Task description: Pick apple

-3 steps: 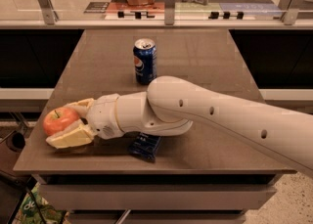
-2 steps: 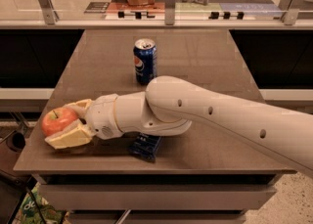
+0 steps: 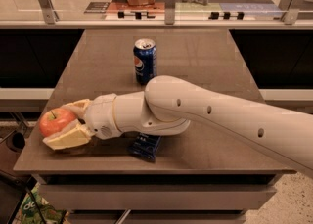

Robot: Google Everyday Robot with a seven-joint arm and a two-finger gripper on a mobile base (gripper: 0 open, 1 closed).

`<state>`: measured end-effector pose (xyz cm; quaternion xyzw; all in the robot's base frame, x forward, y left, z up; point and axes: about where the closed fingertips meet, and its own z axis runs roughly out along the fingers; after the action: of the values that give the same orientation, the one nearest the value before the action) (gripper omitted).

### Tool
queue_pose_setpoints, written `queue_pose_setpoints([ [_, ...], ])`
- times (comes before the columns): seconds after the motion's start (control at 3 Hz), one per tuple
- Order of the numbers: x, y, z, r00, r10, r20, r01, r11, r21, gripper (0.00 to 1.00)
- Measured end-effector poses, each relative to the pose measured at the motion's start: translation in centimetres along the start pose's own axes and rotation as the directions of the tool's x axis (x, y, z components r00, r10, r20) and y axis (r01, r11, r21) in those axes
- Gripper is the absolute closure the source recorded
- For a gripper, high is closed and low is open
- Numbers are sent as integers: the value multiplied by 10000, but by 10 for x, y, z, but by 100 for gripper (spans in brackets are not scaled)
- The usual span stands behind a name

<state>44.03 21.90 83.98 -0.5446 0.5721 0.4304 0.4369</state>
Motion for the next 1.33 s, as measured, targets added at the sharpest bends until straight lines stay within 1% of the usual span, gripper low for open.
queue_pose_setpoints([
  [0.33, -14, -7, -7, 9985, -331, 429, 336, 9994, -109, 100],
  [0.67, -35, -16, -18, 9957, -731, 569, 736, 9973, -73, 100],
  [1.0, -58, -21, -31, 9924, -1135, 469, 1133, 9935, 73, 100],
  [1.33, -81, -20, -43, 9843, -1679, 538, 1667, 9857, 262, 100],
])
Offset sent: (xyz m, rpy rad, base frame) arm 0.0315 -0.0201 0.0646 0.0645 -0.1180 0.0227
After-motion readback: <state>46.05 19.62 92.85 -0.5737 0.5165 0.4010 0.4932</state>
